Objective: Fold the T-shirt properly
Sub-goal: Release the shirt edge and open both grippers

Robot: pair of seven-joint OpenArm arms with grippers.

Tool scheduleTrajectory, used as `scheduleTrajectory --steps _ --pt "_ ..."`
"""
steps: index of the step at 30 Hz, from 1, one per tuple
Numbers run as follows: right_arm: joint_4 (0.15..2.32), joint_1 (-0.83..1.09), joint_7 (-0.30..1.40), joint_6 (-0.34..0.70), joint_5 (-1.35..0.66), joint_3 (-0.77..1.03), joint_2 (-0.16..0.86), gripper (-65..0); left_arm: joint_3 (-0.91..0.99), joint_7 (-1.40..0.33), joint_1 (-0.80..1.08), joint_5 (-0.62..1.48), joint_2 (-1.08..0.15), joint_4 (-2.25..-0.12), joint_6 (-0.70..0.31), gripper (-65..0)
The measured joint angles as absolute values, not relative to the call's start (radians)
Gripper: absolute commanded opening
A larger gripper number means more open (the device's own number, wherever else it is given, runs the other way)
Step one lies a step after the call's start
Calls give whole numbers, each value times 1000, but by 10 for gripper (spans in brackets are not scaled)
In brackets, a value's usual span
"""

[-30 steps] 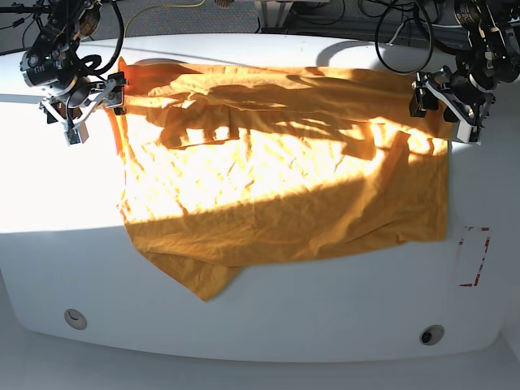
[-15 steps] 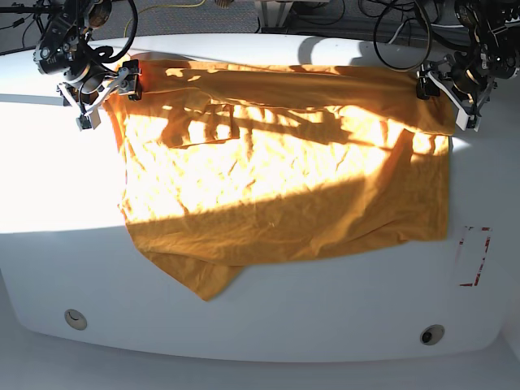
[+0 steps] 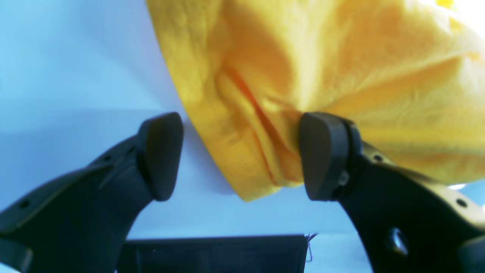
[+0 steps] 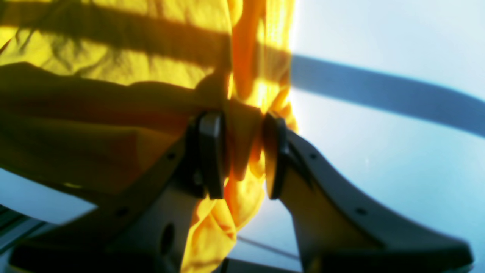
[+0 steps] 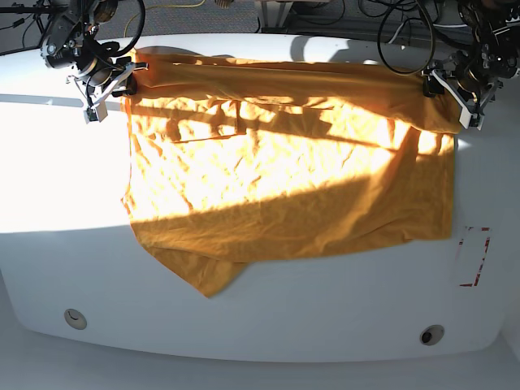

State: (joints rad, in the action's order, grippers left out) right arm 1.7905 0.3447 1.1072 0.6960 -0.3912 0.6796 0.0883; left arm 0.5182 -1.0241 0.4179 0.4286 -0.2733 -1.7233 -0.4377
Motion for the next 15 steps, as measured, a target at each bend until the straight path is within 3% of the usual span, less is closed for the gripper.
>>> scheduleTrajectory --steps 15 --pt "1799 451 1068 697 -448 676 104 -591 517 -1048 550 424 -324 -1820 -439 -211"
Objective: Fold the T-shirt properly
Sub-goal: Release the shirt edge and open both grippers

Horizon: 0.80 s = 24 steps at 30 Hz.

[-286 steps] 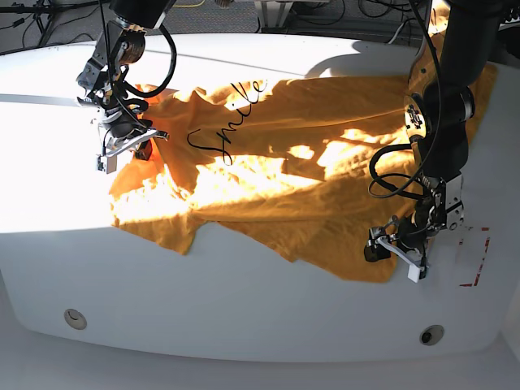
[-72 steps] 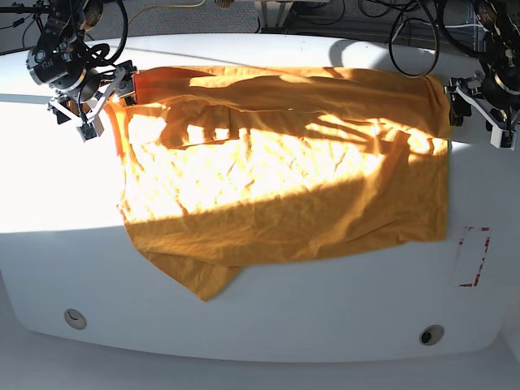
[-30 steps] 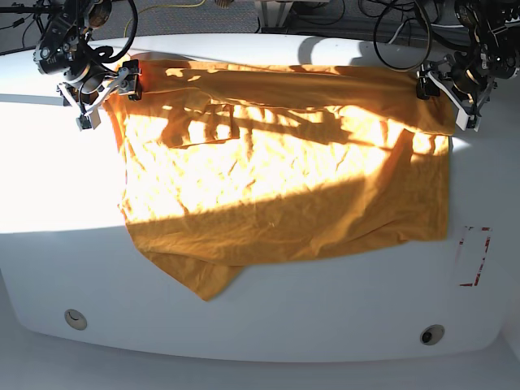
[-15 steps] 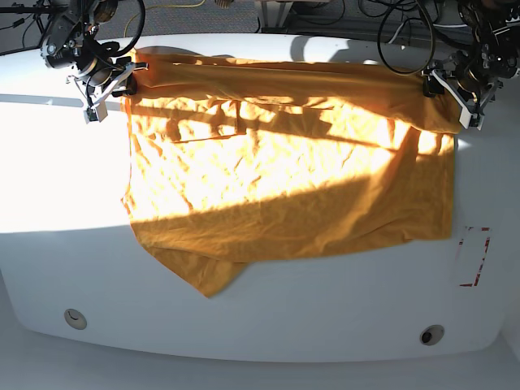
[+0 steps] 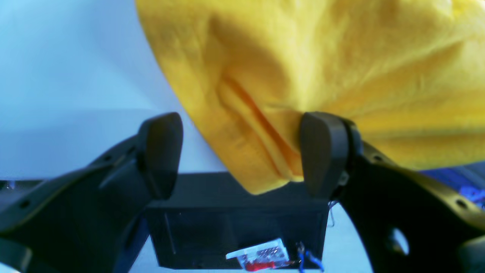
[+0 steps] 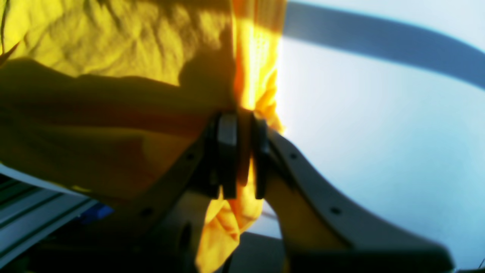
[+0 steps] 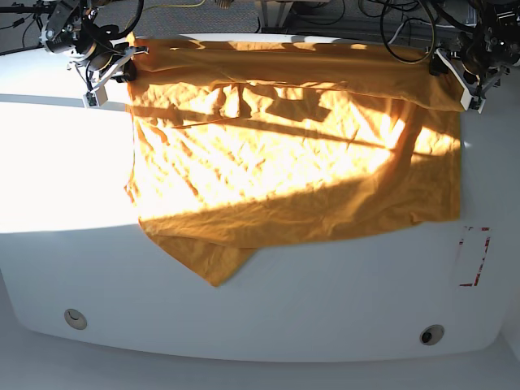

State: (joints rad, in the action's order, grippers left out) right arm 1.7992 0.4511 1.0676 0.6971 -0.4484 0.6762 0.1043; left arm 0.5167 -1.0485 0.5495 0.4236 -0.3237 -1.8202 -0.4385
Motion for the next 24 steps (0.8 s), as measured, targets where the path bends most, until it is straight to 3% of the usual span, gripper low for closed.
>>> scheduleTrajectory --steps 4,8,13,16,24 --pt "1812 466 1069 698 -442 677 108 -537 517 -1051 554 426 -348 -1826 -438 -211" --pt "1834 468 1085 699 -422 676 104 -354 517 -1047 545 427 -353 -1835 -439 -211" --pt "1894 471 1129 699 -379 676 102 -189 513 -1064 510 418 -347 -1849 -438 -208" --pt "1938 477 1127 697 -379 676 100 -149 513 -1052 484 423 -350 -1876 -439 -208" --pt "2002 425 1131 698 -388 675 100 -147 517 -1069 442 419 -351 -1954 -439 -210"
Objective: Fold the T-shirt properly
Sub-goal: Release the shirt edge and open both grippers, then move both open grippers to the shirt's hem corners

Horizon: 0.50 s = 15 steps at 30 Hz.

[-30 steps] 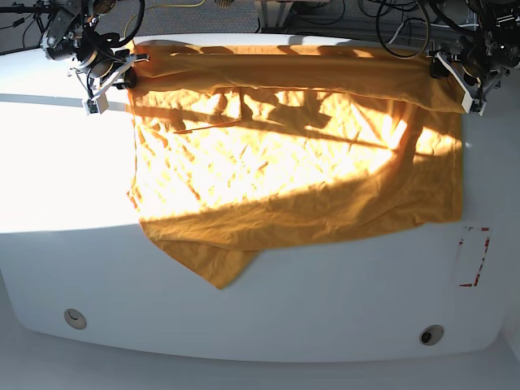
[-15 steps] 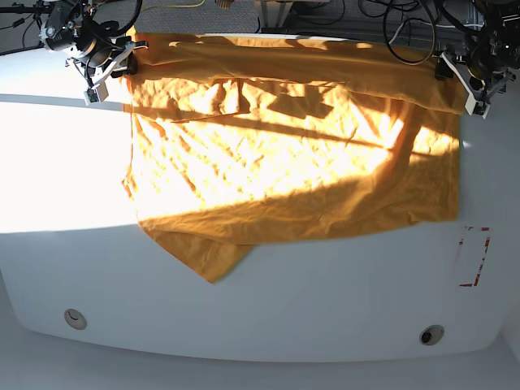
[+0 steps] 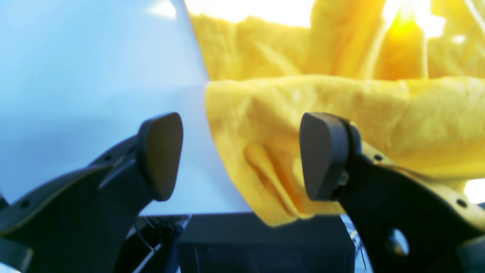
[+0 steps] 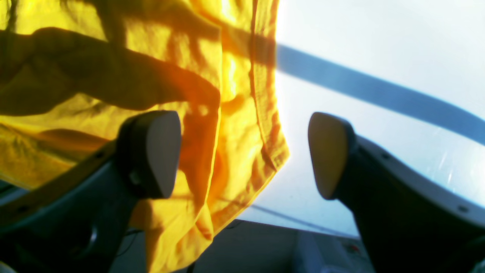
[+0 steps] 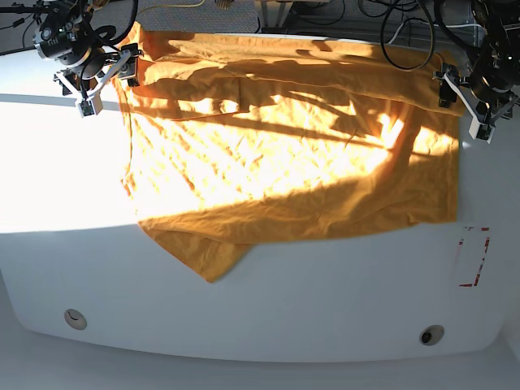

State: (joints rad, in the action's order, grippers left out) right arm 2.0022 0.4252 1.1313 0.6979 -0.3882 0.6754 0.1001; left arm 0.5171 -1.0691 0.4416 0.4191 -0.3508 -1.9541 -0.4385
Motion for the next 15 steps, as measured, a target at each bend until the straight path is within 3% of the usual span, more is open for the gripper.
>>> scheduleTrajectory --steps 15 --pt "1820 52 1126 698 -374 598 157 -147 567 -1055 107 425 -278 -1948 -442 -210"
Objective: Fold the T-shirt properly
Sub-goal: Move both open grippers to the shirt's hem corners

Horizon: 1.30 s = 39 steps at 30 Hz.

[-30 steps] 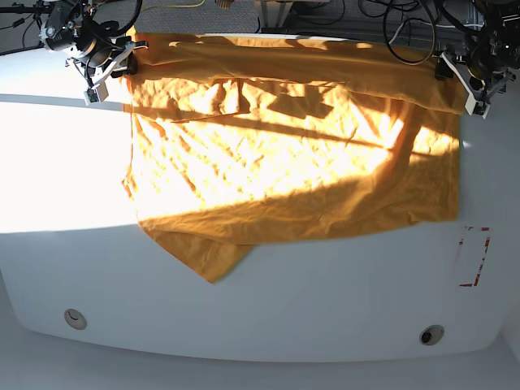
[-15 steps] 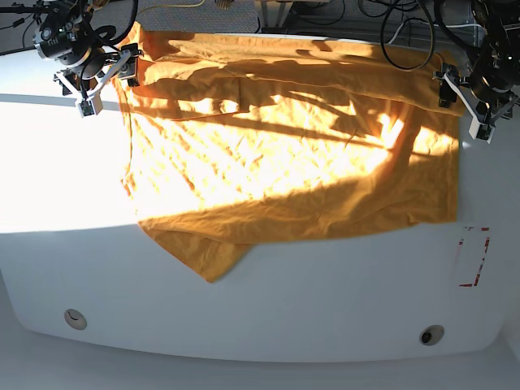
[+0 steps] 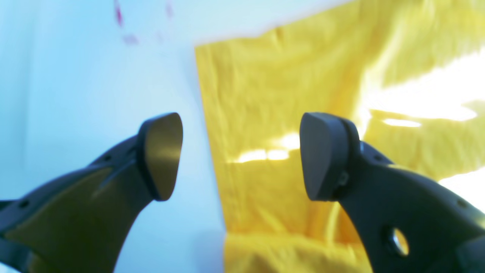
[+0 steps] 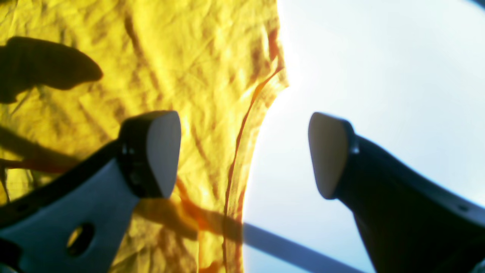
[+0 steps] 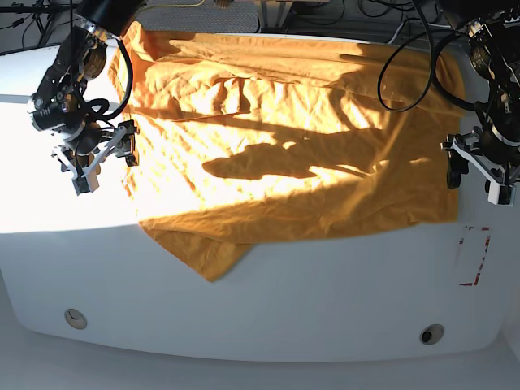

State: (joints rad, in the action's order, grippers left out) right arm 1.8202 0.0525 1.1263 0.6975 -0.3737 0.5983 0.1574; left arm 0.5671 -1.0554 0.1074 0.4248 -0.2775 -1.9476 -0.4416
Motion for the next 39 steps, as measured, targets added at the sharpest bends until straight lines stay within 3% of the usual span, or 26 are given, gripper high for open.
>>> scheduleTrajectory --steps 7,14,27,39 --pt "1567 -154 1076 691 -372 532 197 -147 583 -1057 -36 404 -286 -1827 -429 -211" --pt "1224 -342 876 691 -228 452 256 -147 581 -1058 -112 410 -286 -1763 -431 -211" --pt "705 -602 506 692 -35 440 250 -147 580 -1058 -94 409 -286 -1757 -431 -211" --pt "581 -602 400 689 -6 442 212 -147 581 -1058 -62 408 -283 -1755 -431 -211"
